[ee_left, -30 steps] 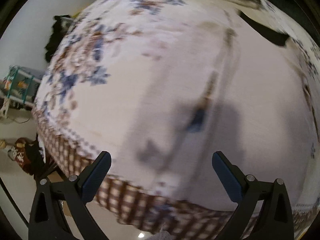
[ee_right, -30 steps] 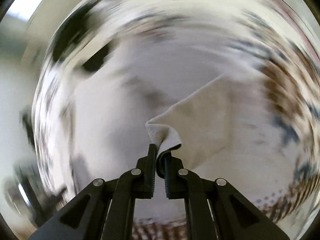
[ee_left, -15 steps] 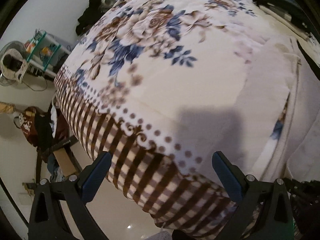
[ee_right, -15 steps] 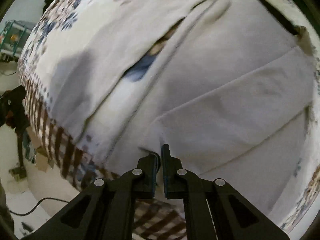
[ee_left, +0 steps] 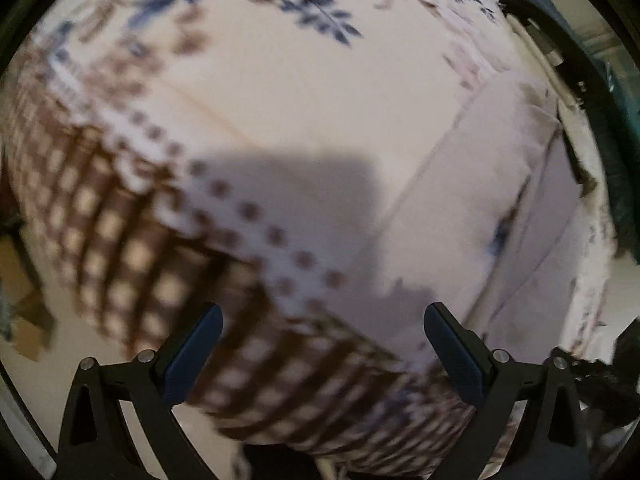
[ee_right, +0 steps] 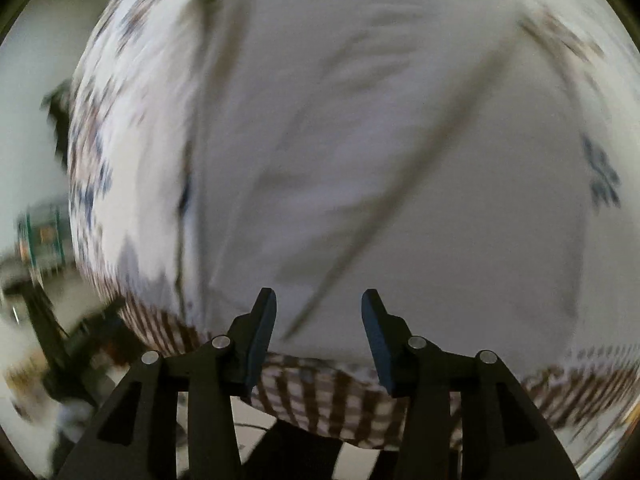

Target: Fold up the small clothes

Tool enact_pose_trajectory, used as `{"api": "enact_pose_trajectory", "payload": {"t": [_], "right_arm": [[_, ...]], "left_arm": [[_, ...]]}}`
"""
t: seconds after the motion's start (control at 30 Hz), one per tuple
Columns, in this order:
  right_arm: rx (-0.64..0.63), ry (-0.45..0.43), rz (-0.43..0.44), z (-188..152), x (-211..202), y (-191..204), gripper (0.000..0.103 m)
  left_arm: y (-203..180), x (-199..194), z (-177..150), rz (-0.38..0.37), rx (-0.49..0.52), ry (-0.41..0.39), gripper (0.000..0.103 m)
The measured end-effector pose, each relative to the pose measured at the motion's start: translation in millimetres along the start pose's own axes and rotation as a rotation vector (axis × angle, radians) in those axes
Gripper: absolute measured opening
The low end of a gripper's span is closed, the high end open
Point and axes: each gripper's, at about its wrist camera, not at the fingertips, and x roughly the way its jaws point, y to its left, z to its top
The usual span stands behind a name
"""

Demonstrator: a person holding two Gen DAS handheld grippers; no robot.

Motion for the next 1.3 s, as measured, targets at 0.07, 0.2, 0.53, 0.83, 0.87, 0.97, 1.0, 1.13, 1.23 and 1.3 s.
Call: {"api": "enact_pose_trajectory", "payload": {"t": [0.07,0.2,0.53,0.83,0.87,0.97,1.0,1.13,1.23,1.3], "right_arm": [[0.077,-0.022,-0.014,6.1,-13.4,-32.3,0.047],[0.162,-0.032,-0.044,4.0,-21.0,-77.1,0.047],[0.133,-0.039,-0.036,6.6,-43.1,-126.7,0.047],[0.029,-0.050,-0.210,50.3,-43.8,-129.1,0.075],[0.020,-0.057,-0.231,53.6,-44.2,-129.4,0.075],[-0.001,-0.087,-0.230,60.2,-51.9,-132.4,0.076],[0.001,-0.087,-0.225,60.0,-54.6,-135.2,0.076],[0.042,-0.067,-0.187,51.3,-66.3,-159.0,0.076],[0.067,-0.057,-0.181,37.7,-81.5,-189.5,0.076],[0.081,-0.055,-0.193,27.0,-93.4,-214.2,0.076]], "left_arm": [[-12.3,10.2,-0.3,0.015,0.026,-0.017,0.083],[-37.3,27.8,-2.6,0.181,0.095,-0.081,0.014],[0.4,-45.0,23.9,0.208,-0.035,-0.258,0.004],[-13.5,-78.6,47.8,0.239,-0.027,-0.363,0.004],[-25.4,-83.5,48.1,0.264,0.020,-0.373,0.003],[-82.3,-90.2,35.8,0.338,0.229,-0.384,0.003],[-96.5,-90.7,31.6,0.343,0.284,-0.382,0.003],[-172.8,-75.9,-10.4,0.258,0.497,-0.323,0.004],[-233.5,-47.7,-57.4,0.174,0.661,-0.256,0.004],[-269.3,-25.9,-91.0,0.117,0.761,-0.204,0.004]]}}
